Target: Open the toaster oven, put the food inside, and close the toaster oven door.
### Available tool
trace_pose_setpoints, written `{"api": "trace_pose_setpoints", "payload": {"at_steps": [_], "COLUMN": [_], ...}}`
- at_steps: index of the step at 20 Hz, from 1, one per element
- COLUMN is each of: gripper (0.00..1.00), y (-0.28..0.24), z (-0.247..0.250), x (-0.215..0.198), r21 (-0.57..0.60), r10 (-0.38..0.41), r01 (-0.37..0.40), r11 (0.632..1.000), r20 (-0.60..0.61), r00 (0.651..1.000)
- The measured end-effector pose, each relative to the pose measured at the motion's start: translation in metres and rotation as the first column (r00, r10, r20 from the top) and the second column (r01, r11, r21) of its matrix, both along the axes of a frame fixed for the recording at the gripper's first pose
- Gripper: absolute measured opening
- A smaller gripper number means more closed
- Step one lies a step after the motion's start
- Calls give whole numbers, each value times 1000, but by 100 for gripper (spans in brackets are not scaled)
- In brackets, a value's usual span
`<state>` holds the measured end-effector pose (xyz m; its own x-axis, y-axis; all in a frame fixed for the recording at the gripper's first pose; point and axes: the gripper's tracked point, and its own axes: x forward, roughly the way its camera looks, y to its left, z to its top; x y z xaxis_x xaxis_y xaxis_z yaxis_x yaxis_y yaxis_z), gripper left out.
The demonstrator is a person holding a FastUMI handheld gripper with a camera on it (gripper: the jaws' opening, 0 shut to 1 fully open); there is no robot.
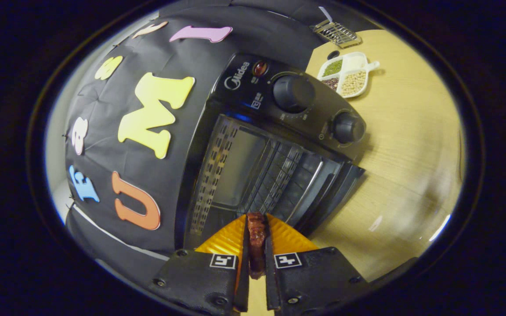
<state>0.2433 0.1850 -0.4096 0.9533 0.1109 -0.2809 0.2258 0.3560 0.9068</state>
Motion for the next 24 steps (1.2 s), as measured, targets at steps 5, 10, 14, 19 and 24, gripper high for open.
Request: {"api": "trace_pose_setpoints", "payload": {"at_steps": [5,10,14,19,24], "gripper": [18,20,34,100,100], "y": [4,-1,-6,-16,-20], "z": [-10,-26,-25,-20,-24], "x": [33,34,33,28,17], "r21": [5,-54,-248,-567,-643], "r10": [-81,-113,-79,-46,-13], "r01": [81,109,51,-45,-111], "r11": [997,993,967,823,758], "r20": [-35,-78,-103,-146,-185], "r00": [996,991,992,988,983]}}
